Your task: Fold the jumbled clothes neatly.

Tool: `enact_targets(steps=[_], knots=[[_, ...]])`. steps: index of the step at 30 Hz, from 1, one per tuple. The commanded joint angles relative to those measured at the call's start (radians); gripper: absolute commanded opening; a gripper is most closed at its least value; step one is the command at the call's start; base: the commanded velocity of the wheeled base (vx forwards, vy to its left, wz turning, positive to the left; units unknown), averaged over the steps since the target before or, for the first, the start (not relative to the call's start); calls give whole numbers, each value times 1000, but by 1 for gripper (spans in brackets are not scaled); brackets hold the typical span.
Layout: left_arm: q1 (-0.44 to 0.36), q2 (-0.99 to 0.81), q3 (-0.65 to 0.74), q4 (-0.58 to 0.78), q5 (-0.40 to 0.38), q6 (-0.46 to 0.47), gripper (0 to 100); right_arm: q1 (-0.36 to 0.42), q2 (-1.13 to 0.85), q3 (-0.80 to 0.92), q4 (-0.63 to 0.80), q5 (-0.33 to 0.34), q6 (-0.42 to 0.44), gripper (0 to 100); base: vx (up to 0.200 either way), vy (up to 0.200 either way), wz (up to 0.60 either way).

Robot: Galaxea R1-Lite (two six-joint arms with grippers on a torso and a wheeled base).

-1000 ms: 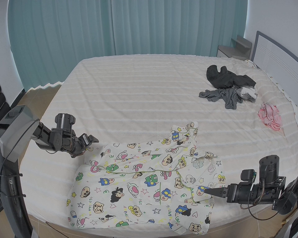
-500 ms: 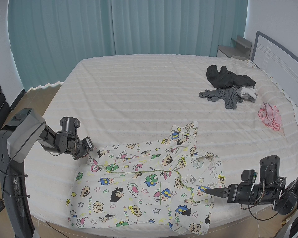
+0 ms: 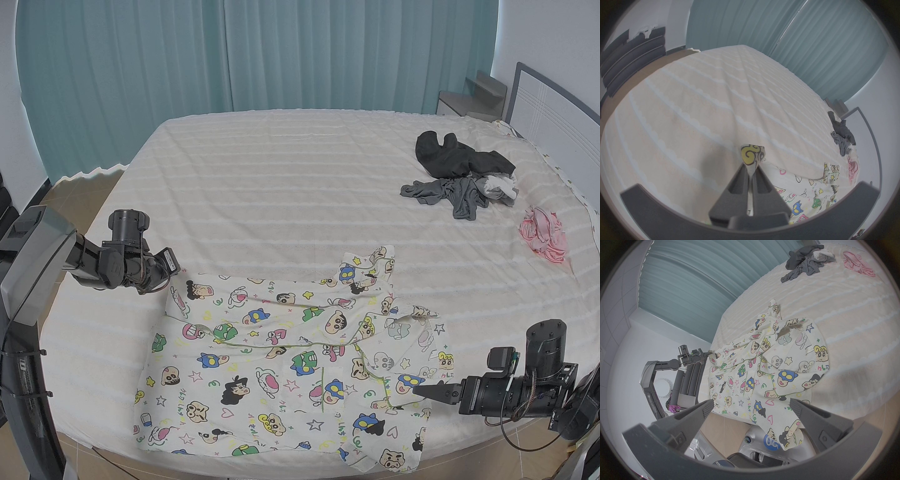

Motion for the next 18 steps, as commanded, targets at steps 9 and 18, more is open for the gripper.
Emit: enact_targets(steps=[9, 18], knots=[[25, 36, -52, -1, 5, 74, 100, 2, 4, 5, -1, 1, -1, 100, 0, 0, 0], [29, 63, -35, 4, 20, 74, 100, 2, 1, 11, -1, -1, -2, 100, 0, 0, 0]])
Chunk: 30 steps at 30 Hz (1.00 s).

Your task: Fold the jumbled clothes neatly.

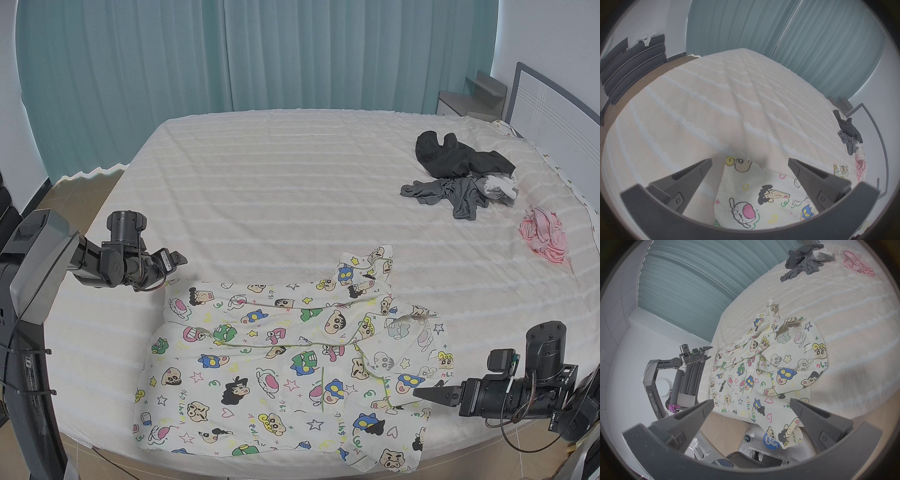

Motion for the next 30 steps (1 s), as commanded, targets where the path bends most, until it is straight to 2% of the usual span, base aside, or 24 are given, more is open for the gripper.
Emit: enact_targets(steps=[1, 9, 16, 17, 30], knots=[[3, 9, 40, -1, -9, 2, 100, 0, 2, 1, 0, 0, 0, 100, 0, 0, 0], [9, -31, 184, -6, -101, 72, 100, 2, 5, 4, 1, 1, 0, 100, 0, 0, 0], [7, -28, 233, -10, -112, 82, 100, 2, 10, 4, 1, 1, 1, 100, 0, 0, 0], [7, -28, 239, -10, -112, 82, 0, 2, 10, 4, 1, 1, 1, 100, 0, 0, 0], [30, -99, 253, -9, -103, 86, 0, 2, 24, 6, 0, 3, 1, 100, 0, 0, 0]])
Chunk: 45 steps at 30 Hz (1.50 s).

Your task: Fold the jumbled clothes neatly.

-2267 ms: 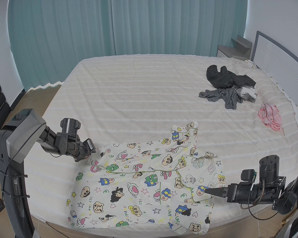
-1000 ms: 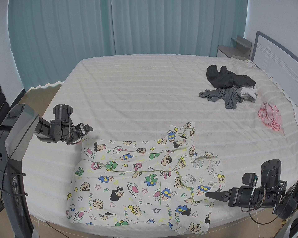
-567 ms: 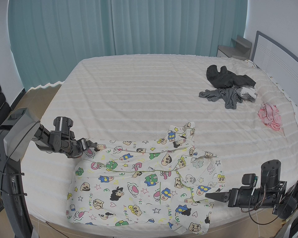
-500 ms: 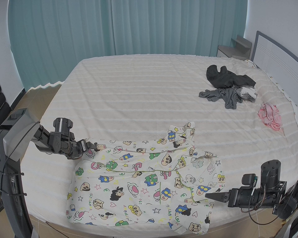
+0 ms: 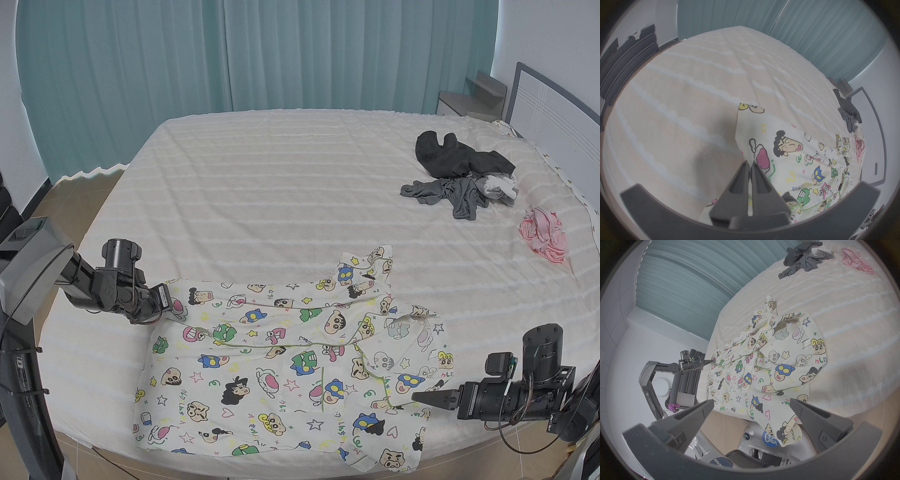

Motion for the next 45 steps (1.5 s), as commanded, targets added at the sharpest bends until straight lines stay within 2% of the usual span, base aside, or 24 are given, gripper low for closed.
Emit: enact_targets(steps=[1, 13, 16, 19, 20, 26, 34, 37, 38, 39, 40, 41, 42, 45], knots=[[11, -50, -3, 1, 1, 3, 0, 0, 2, 0, -1, 1, 0, 100, 0, 0, 0], [11, -78, -38, 10, 22, 97, 0, 0, -3, 6, -2, 1, -1, 100, 0, 0, 0], [11, -82, -41, 61, 24, 147, 0, 0, -6, 14, -2, -1, -1, 100, 0, 0, 0], [11, -84, -56, 67, 25, 155, 0, 0, -6, 14, -2, -1, -1, 100, 0, 0, 0], [12, -82, -58, 67, 25, 155, 100, 0, -6, 14, -2, 1, -1, 100, 0, 0, 0], [29, -67, -90, 64, 84, 158, 100, 0, -7, 14, -2, -1, -3, 100, 0, 0, 0], [43, -72, -44, 70, 79, 155, 100, -4, -13, 3, -24, -4, -1, 100, 0, 0, 0], [46, -110, 13, 70, 62, 138, 100, -15, -7, -35, -91, -7, 2, 100, 0, 0, 0], [46, -155, 70, 67, 27, 101, 100, -27, 4, -100, -97, -18, 0, 100, 0, 0, 0], [46, -155, 70, 67, 27, 101, 100, -27, 4, -100, -97, -18, 0, 100, 0, 0, 0], [47, -205, 119, 67, -28, 35, 100, -40, 22, -195, -76, -38, 0, 100, 0, 0, 0], [49, -217, 129, 67, -42, 19, 100, -43, 30, -221, -64, -42, 0, 100, 0, 0, 0], [52, -265, 175, 65, -88, -37, 100, -49, 62, -330, 12, -62, 0, 100, 0, 0, 0], [63, -329, 254, 59, -153, -77, 100, -64, 112, -511, 171, -85, 0, 100, 0, 0, 0]])
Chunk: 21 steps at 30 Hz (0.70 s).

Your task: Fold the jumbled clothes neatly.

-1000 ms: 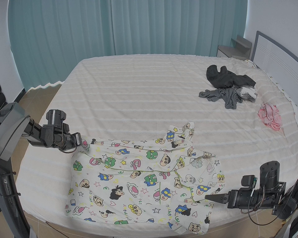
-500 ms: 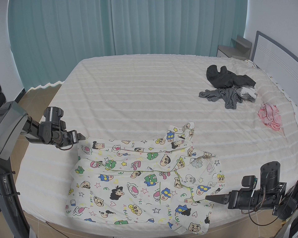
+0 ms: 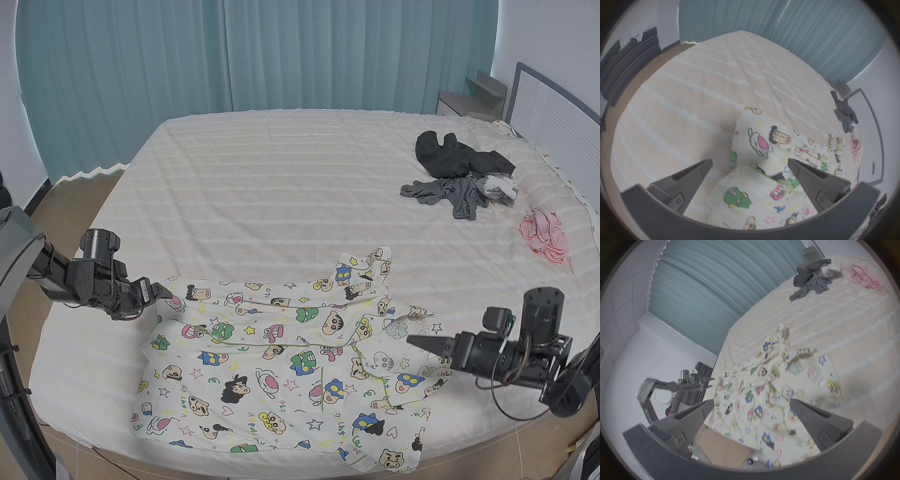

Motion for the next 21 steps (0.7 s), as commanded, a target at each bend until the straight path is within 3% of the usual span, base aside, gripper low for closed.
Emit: enact_targets(steps=[1, 4, 9, 12, 15, 18, 20, 21], knots=[[18, -219, 223, -9, -165, -134, 100, -54, 141, -437, 286, -56, 0, 100, 0, 0, 0], [19, -306, 326, -25, -231, -165, 100, -83, 228, -627, 415, -67, 0, 100, 0, 0, 0], [33, -418, 473, -97, -371, -244, 100, -102, 365, -891, 622, -145, 0, 100, 0, 0, 0], [31, -439, 518, -131, -374, -260, 100, -108, 408, -971, 680, -160, 0, 100, 0, 0, 0], [27, -485, 593, -241, -375, -363, 100, -115, 510, -1141, 784, -222, 2, 100, 0, 0, 0], [25, -496, 622, -327, -372, -458, 100, -115, 538, -1182, 807, -284, 19, 100, 0, 0, 0], [25, -496, 628, -347, -372, -471, 100, -114, 533, -1176, 807, -283, 39, 100, 0, 0, 0], [27, -492, 645, -379, -372, -481, 100, -114, 517, -1172, 809, -275, 88, 100, 0, 0, 0]])
